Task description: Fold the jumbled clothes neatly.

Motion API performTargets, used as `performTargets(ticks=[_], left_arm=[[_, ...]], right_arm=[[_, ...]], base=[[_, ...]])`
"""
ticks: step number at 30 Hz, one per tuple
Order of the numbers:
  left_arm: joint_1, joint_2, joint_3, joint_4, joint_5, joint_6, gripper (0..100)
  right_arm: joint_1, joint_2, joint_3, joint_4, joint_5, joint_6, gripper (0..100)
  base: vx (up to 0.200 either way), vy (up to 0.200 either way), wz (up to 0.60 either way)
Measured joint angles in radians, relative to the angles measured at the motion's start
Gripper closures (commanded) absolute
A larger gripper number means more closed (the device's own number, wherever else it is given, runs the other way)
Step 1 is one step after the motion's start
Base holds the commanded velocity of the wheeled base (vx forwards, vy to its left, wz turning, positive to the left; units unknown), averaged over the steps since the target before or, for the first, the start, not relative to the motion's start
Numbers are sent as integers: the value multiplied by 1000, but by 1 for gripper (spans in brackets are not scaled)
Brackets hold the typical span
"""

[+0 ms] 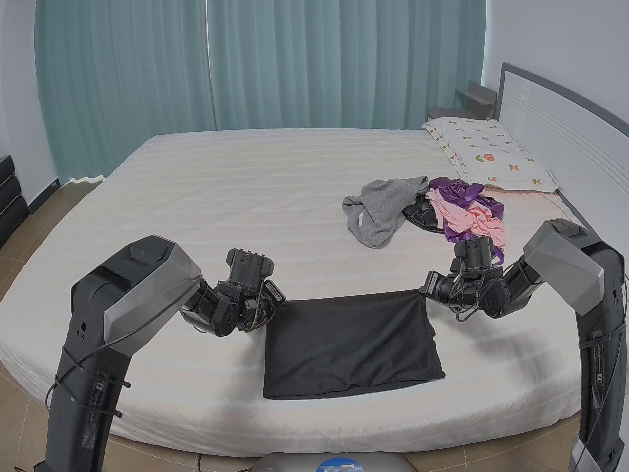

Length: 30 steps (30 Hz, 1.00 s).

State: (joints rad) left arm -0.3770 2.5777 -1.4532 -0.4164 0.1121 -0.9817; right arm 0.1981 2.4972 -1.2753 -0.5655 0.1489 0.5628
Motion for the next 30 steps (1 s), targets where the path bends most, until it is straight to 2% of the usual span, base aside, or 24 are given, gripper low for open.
performTargets(ticks=[6, 7, 8, 16, 21, 30], left_arm=[[0, -1, 0, 4, -1, 0, 100], [0, -2, 0, 5, -2, -1, 0], [0, -2, 0, 5, -3, -1, 0], [1, -4, 1, 5, -4, -3, 0], [9, -16, 9, 5, -10, -19, 0], [41, -128, 158, 2, -85, -69, 0]], right_arm=[[7, 25, -22, 1, -7, -1, 100], [8, 29, -25, 1, -8, -1, 100], [10, 32, -27, 1, -8, -1, 0], [10, 36, -24, -7, -6, 3, 0], [5, -10, 16, -9, 8, 48, 0], [-5, -159, 283, -41, 108, 69, 0]], base=[[0, 0, 0], [0, 0, 0], [0, 0, 0], [0, 0, 0], [0, 0, 0], [0, 0, 0]])
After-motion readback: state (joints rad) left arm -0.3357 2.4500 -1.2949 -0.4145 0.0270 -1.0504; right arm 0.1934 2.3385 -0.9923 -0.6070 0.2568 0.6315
